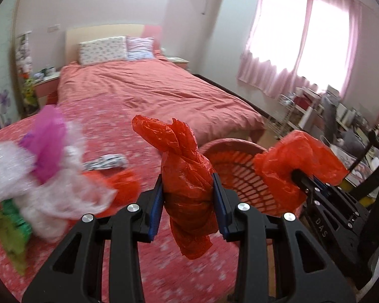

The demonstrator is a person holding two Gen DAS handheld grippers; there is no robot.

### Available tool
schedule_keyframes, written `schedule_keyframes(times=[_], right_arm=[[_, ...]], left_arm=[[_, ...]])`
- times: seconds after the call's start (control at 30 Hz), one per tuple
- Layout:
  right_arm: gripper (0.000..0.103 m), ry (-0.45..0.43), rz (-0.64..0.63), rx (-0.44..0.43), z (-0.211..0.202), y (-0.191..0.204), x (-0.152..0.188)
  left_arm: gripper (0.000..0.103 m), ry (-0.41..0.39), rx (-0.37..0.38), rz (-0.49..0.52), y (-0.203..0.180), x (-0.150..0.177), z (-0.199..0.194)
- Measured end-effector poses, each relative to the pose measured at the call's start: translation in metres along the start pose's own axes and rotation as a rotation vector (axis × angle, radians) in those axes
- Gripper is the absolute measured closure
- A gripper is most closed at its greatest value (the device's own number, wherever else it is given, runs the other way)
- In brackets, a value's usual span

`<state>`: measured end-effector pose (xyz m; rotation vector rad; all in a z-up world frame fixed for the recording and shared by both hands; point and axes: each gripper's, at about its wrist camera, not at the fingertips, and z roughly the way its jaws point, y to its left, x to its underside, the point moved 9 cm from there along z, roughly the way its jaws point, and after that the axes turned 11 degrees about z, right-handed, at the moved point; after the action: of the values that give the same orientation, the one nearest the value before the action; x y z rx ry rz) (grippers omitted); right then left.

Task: Collect trash
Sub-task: 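Carry both red bags over the orange basket with both tools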

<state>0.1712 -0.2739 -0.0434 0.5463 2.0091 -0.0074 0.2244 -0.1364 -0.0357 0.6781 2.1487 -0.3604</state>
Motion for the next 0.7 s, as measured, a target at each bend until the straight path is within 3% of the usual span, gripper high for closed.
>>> schedule_keyframes(times=[0.37, 0.7], right_arm=[[0.091, -0.012, 0.050, 0.023, 0.031, -0.033, -0.012], [0.091, 0.002, 0.082, 0.046, 0.056, -0.048, -0.001]], left_arm=[[0.066, 0.011, 0.100, 0.067, -0.041, -0.019, 0.044], [0.066, 0.014, 0.098, 0.109, -0.061, -0.016, 0.065]])
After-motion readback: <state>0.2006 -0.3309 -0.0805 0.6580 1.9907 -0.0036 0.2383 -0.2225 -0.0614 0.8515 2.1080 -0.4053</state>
